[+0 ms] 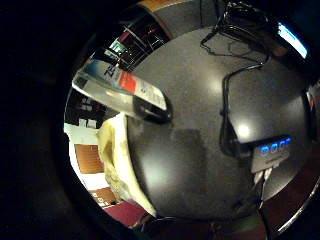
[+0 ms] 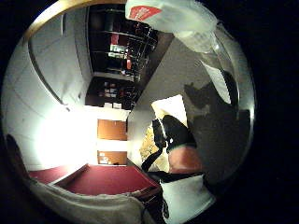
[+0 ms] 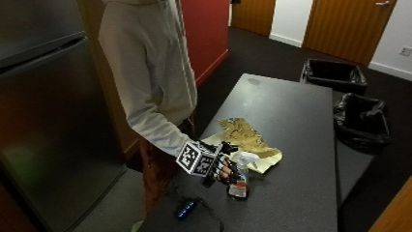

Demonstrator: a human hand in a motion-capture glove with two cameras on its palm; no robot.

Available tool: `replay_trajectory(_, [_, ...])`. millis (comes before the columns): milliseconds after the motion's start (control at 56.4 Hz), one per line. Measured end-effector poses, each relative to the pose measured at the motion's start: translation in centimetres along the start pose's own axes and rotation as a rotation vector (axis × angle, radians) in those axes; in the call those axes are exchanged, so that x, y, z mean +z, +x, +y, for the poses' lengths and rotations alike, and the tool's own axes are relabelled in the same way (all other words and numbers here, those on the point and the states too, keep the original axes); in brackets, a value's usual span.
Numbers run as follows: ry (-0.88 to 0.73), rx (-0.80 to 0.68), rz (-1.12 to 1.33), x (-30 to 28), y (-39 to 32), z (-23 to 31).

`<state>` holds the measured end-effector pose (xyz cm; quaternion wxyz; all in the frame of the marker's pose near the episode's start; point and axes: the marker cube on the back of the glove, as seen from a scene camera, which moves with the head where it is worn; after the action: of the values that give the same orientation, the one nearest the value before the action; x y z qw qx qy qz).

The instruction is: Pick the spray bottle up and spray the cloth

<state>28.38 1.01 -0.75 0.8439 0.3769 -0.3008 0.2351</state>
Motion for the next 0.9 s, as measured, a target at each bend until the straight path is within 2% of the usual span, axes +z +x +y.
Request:
replay_trajectory(159, [0.005, 0.068, -0.11, 1.3, 0.5, -1.6])
replay_trajectory(354, [0.085, 0.109, -0.211, 1.7, -0.2, -3.9])
replay_trajectory(620, [0.081, 0.174, -0.326, 3.2, -1.2, -6.3])
replay_trajectory(903, [0.061, 0.175, -0.266, 4.1, -1.9, -8.0])
